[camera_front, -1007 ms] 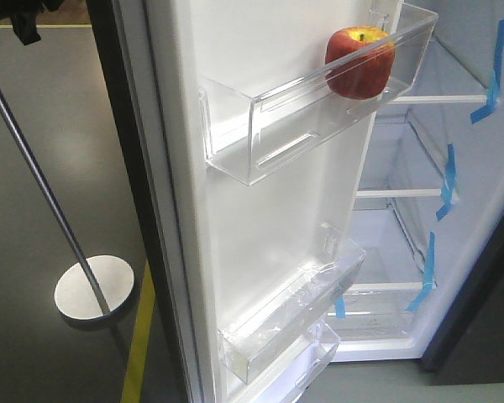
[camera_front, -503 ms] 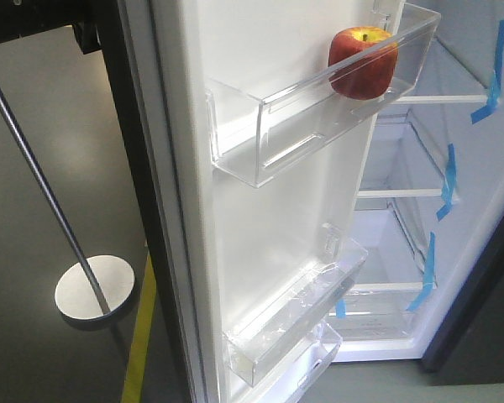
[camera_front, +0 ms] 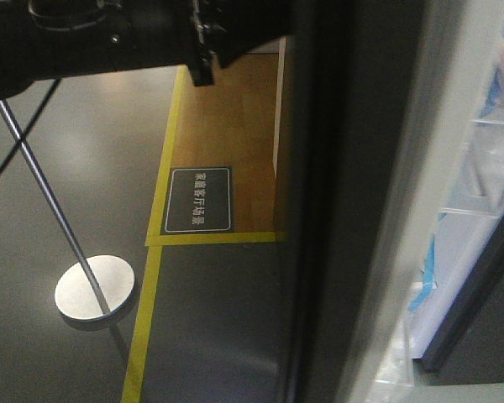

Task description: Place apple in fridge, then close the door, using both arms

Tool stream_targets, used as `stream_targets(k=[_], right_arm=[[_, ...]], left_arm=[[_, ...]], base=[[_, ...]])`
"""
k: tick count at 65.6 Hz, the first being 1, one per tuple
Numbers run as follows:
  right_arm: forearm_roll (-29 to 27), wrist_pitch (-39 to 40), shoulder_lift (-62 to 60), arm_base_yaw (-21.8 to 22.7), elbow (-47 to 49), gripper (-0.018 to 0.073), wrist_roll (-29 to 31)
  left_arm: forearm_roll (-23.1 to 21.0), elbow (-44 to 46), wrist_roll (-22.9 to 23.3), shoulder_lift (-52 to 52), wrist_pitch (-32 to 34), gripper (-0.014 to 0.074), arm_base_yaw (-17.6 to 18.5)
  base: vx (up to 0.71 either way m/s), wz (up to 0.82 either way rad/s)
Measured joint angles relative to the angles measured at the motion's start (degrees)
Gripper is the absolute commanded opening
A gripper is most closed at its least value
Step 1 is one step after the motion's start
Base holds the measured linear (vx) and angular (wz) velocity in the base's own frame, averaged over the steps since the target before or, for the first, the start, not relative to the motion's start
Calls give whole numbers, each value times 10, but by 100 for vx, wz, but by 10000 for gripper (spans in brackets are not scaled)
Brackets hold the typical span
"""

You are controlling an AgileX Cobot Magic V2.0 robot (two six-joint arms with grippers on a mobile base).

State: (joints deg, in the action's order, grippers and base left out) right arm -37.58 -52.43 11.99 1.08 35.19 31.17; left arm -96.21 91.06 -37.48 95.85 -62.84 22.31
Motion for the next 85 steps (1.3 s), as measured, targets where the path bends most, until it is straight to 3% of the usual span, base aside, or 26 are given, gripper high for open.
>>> stream_targets(k=[9,20,32,41,51,64,74,85], right_arm=[[-1,2,0,0,0,-1,0],[-1,43,0,0,0,27,0],[10,140,15,0,0,147,0],[23,224,66,0,5,300,0],[39,327,161,0,33,421,0],[42,461,299,0,90,430,1],[39,573,418,0,134,430,1],[34,609,536,0,198,430,1]], left_arm=[[5,0,-37,-1,-39,-6,23],[12,0,-59,-1,-38,-6,-2],[60,0,-64,-1,-28,-6,-60],[109,0,-65,-1,-13,-6,-110],[125,0,-66,-1,-9,-6,-165],[134,0,-61,-1,5,-6,-229],[147,0,-51,-1,10,-6,-257],[150,0,-51,-1,24,-6,-271]], base=[[0,0],[0,0],[0,0],[0,0],[0,0],[0,0],[0,0],[0,0]])
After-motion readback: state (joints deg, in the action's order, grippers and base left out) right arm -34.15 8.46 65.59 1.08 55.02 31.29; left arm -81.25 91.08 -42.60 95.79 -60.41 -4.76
